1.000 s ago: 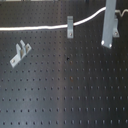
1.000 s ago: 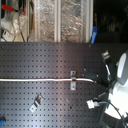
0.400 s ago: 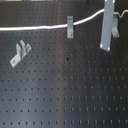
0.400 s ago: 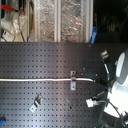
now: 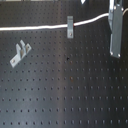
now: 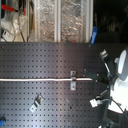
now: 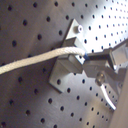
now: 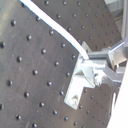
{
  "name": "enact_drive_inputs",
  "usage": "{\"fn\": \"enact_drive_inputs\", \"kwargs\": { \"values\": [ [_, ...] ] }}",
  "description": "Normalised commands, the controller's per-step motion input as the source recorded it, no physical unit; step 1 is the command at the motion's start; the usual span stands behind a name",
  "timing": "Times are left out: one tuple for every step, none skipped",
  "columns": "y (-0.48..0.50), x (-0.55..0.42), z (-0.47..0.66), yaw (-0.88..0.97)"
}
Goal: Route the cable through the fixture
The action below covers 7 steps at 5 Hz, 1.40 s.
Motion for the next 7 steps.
{"fn": "enact_drive_inputs", "kwargs": {
  "values": [
    [-0.128,-0.252,0.40,-0.03],
    [0.002,0.002,0.14,-0.21],
    [-0.008,-0.002,0.01,0.00],
    [-0.508,-0.204,0.35,-0.10],
    [-0.052,-0.323,0.11,0.28],
    [0.015,-0.058,0.03,0.00],
    [-0.162,-0.368,0.01,0.43]
  ]
}}
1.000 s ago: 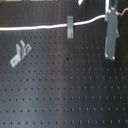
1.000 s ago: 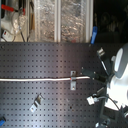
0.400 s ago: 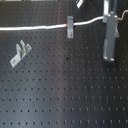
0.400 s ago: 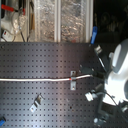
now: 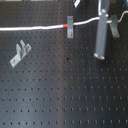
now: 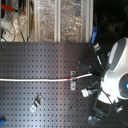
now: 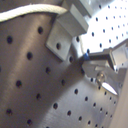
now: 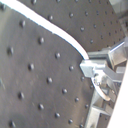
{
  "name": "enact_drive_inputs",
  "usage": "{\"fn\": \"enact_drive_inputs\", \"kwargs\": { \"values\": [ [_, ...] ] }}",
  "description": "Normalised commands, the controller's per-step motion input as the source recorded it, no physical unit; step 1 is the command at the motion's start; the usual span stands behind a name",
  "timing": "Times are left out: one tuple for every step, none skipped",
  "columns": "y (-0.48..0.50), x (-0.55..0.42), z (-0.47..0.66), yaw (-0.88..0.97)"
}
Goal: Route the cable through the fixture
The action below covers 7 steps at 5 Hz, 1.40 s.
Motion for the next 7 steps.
{"fn": "enact_drive_inputs", "kwargs": {
  "values": [
    [0.000,0.000,0.01,0.00],
    [-0.216,-0.099,0.13,-0.72],
    [-0.314,-0.221,0.10,-0.36],
    [-0.254,-0.202,0.04,-0.31],
    [-0.003,-0.117,-0.05,-0.27],
    [-0.007,-0.203,-0.81,0.00],
    [0.034,-0.553,-0.32,0.38]
  ]
}}
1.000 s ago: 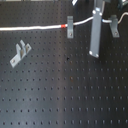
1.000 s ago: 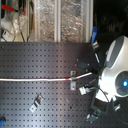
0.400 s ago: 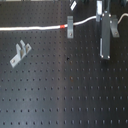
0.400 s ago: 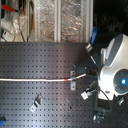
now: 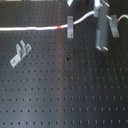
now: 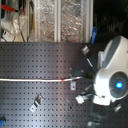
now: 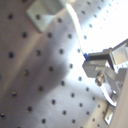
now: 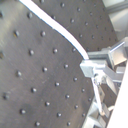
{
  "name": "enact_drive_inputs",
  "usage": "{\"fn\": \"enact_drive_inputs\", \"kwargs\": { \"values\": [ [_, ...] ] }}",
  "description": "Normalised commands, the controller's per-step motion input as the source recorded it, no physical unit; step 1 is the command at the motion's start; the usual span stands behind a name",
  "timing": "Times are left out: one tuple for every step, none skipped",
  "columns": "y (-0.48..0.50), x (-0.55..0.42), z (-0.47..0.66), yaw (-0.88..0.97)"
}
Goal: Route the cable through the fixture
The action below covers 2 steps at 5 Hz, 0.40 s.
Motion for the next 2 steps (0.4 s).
{"fn": "enact_drive_inputs", "kwargs": {
  "values": [
    [-0.011,-0.002,0.01,-0.01],
    [-0.059,0.285,0.25,-0.10]
  ]
}}
